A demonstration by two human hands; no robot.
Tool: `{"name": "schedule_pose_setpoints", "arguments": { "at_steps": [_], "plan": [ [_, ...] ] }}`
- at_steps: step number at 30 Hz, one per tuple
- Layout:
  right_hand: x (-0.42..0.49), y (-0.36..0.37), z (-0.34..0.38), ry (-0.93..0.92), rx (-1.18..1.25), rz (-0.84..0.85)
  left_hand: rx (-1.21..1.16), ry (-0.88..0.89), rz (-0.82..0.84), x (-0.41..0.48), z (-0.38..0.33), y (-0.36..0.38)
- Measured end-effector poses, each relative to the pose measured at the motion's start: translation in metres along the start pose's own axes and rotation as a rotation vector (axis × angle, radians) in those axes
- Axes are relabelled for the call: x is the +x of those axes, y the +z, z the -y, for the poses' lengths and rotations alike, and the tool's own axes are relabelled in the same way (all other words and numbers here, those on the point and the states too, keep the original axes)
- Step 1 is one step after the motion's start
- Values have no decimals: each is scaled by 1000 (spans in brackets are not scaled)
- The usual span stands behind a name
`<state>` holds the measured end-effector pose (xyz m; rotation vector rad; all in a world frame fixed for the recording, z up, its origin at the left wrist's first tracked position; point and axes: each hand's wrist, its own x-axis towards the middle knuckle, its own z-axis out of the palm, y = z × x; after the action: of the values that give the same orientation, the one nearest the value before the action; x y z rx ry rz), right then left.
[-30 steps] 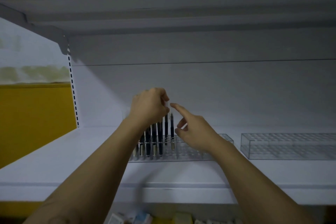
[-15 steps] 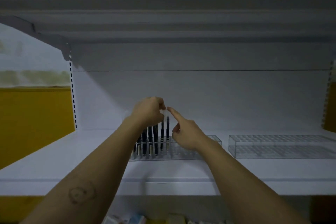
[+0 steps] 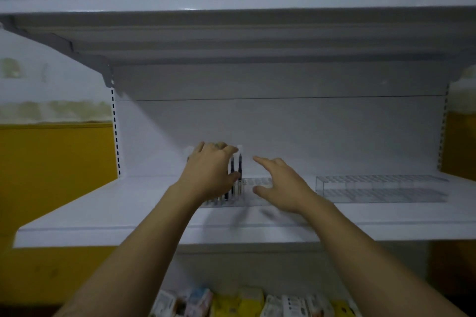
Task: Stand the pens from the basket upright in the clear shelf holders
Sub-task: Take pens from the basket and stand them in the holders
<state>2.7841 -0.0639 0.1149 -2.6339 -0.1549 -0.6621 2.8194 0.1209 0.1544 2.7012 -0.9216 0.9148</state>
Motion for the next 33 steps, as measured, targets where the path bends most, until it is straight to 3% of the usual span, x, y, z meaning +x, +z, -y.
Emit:
{"name": "schedule_pose_setpoints", "arguments": {
  "at_steps": [11, 16, 24, 33],
  "plan": [
    [-137, 10, -4, 52, -90, -58, -164, 111, 41, -120, -66, 48],
    [-191, 39, -23, 128, -58, -50, -254, 132, 200, -165, -93, 90],
    [-253, 110, -76, 353, -81, 111, -363, 99, 386, -209, -125, 171],
    [-317, 207, -141, 550, -47, 416, -413, 46, 689, -272, -151, 286]
  ]
}}
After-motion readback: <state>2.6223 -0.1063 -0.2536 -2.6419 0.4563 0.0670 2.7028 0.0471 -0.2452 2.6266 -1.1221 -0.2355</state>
